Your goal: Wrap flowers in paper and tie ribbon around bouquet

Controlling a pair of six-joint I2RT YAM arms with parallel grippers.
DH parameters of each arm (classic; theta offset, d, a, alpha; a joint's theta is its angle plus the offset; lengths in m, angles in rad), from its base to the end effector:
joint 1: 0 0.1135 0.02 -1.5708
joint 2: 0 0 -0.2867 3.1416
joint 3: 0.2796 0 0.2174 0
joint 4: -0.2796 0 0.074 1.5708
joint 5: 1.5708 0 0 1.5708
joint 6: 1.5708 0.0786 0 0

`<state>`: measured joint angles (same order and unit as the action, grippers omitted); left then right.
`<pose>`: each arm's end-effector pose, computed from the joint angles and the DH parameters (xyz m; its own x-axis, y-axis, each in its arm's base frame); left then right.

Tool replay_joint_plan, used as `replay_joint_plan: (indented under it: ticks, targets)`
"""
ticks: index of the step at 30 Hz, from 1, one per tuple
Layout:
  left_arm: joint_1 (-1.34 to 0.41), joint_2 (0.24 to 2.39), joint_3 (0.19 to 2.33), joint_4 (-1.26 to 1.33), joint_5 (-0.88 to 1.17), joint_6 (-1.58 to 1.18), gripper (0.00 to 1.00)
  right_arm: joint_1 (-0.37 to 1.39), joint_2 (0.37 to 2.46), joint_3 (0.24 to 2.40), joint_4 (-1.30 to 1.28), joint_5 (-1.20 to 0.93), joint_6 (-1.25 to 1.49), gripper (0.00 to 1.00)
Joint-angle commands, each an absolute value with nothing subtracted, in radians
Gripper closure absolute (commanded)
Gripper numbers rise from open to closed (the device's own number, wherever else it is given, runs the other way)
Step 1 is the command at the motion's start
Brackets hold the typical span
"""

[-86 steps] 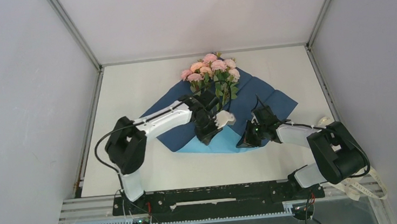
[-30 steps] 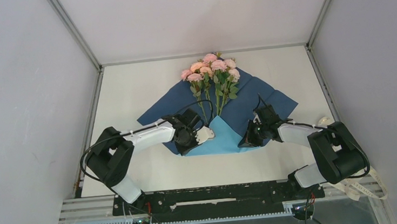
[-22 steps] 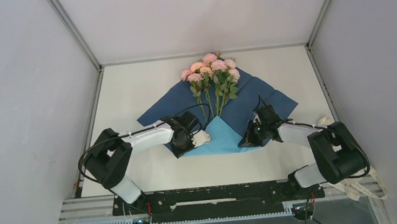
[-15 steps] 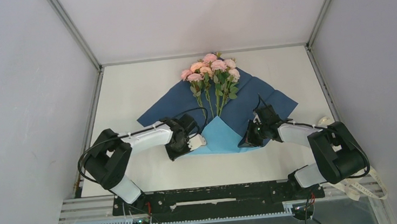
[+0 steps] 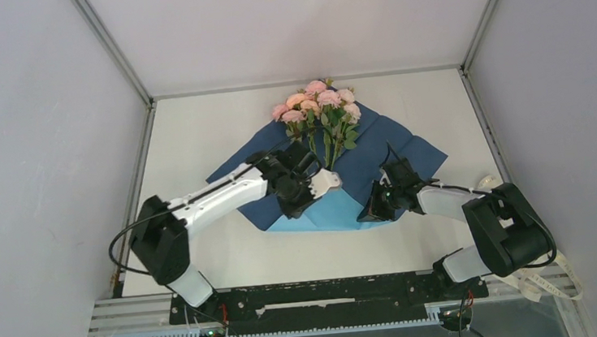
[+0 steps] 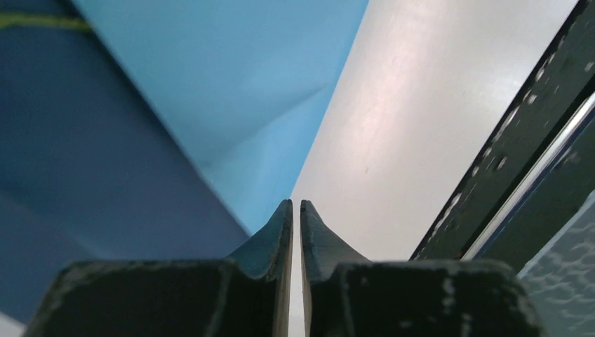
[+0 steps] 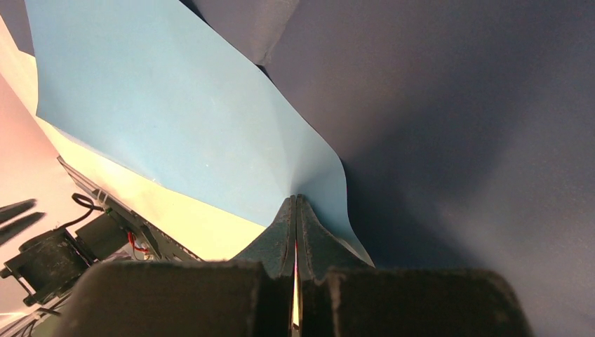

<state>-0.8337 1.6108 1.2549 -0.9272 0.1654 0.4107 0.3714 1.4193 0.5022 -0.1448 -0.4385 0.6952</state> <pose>0.1862 -0.2243 0.2381 -0.2868 0.9018 -0.3232 0.9557 0.2926 -0.0315 0.1949 0.1117 0.1408 -0.9588 0.2489 -0.1366 0.1209 0.7932 0.5968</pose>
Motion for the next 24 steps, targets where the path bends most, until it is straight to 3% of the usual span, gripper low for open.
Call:
replay_joint_plan:
  ticks: [1,11,15,24]
  targets:
    - [-0.846,1.751,1.308,-0.8,0.289,0.267,0.88,0.382,1.411,0.492,-0.157,-0.392,0.688,1.0]
    - [-0.82,1.919,1.253,-0.725,0.311,0.186,0.87,0.434,1.321,0.543,-0.194,-0.422,0.62,1.0]
    - [-0.79,1.922,1.225,-0.726,0.329,0.18,0.88,0.477,1.301,0.557,-0.08,-0.522,0.671,1.0]
    - [-0.78,1.915,1.2,-0.718,0.347,0.185,0.88,0.541,1.525,0.556,0.168,-0.584,0.805,1.0]
